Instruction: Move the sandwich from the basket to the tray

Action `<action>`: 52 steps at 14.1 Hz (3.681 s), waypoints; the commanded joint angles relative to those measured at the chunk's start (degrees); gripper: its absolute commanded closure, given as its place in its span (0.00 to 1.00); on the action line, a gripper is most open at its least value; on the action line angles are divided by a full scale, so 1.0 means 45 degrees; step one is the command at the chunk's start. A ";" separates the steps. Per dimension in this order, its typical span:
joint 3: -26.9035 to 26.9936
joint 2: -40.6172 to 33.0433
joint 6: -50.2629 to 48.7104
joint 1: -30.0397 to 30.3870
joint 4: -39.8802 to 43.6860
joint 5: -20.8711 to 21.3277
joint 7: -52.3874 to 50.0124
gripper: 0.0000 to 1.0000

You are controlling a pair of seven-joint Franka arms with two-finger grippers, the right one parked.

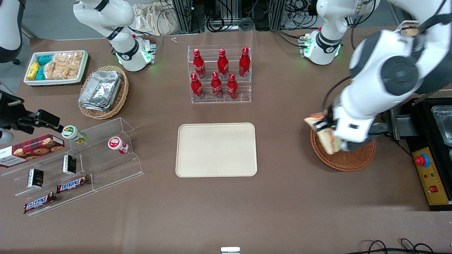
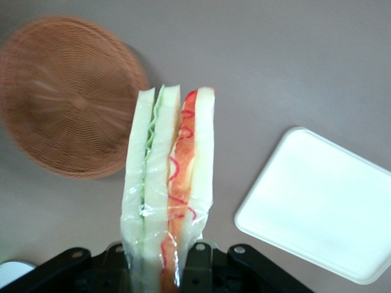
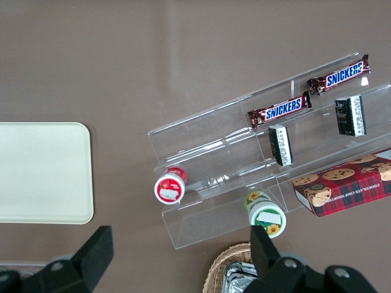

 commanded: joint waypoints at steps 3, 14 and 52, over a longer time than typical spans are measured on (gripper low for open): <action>0.0034 0.2662 0.1514 -0.2073 0.0894 0.0828 -0.0612 1.00; 0.0074 0.5947 0.4776 -0.3990 0.0213 0.3234 -0.1316 1.00; 0.0015 -0.2176 -0.0242 0.3998 -0.1644 0.0013 0.6672 0.00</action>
